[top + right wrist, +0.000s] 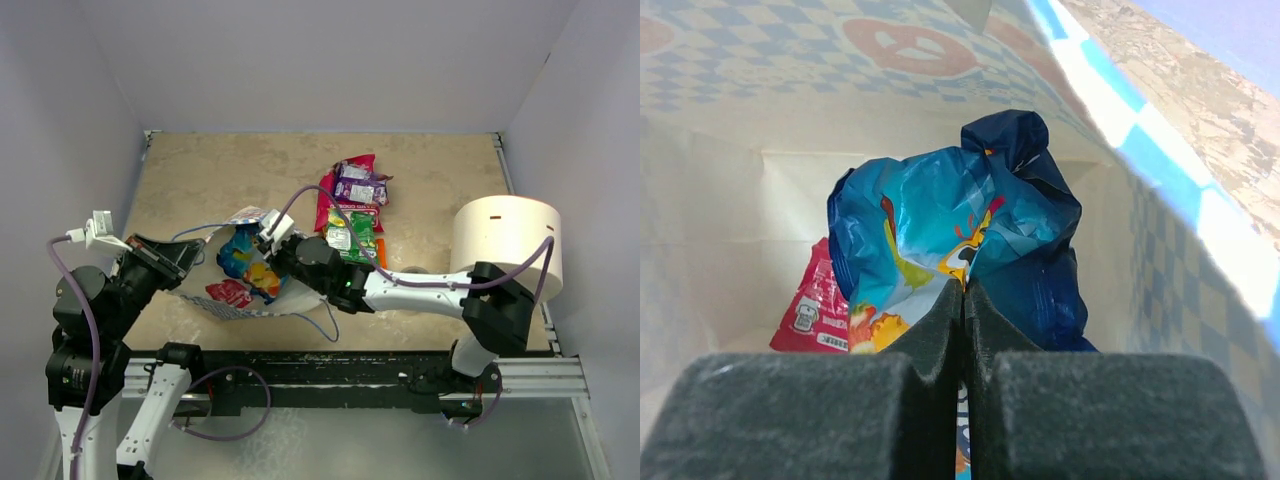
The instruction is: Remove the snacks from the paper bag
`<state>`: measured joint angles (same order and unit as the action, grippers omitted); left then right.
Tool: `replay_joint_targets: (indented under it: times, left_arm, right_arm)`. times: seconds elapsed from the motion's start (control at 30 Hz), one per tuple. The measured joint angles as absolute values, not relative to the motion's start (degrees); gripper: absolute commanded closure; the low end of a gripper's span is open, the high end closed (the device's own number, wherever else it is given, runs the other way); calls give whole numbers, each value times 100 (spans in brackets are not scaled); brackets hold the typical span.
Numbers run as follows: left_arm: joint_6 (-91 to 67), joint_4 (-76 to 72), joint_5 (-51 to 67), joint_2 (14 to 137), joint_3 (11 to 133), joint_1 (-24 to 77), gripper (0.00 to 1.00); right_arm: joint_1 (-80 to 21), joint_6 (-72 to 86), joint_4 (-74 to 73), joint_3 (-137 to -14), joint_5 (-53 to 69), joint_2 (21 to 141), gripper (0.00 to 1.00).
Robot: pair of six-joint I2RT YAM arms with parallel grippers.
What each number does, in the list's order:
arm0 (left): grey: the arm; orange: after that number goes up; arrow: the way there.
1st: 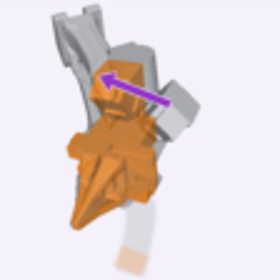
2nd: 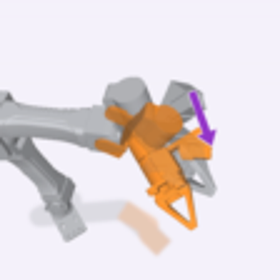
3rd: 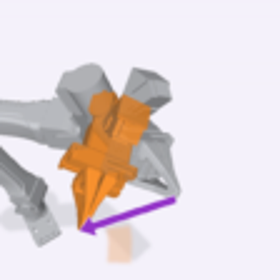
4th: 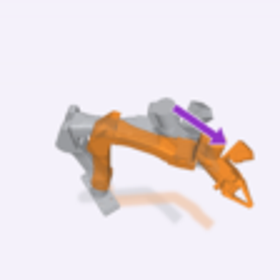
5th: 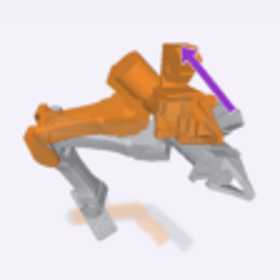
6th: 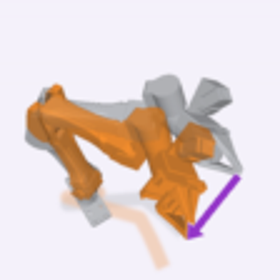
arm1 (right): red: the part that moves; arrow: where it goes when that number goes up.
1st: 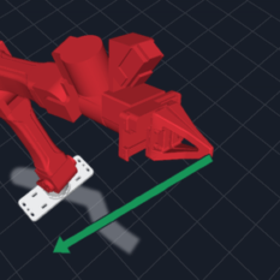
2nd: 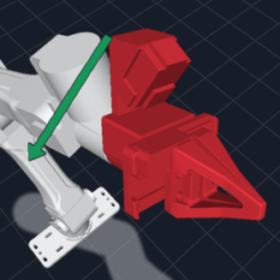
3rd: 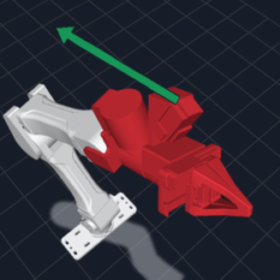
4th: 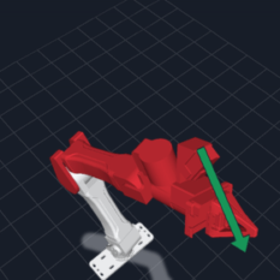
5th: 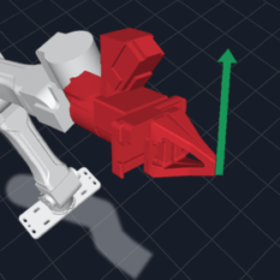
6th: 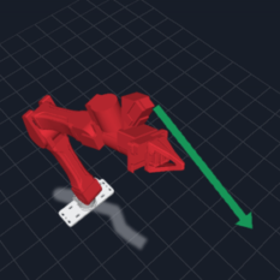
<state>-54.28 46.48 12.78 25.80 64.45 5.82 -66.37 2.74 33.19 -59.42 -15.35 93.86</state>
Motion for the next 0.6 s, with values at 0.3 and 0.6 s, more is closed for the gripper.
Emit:
replay_joint_targets:
  times: [0.3, 0.6]
  left_arm:
    - [-5422, 4676, 1151, 2676, 6514, 582, 100]
    - [-5443, 4770, 996, 2921, 6519, 582, 100]
  right_arm:
    - [-6637, 148, 2543, -5867, -1236, 8497, 100]
    - [-6637, -54, 2119, -5867, -749, 7596, 100]
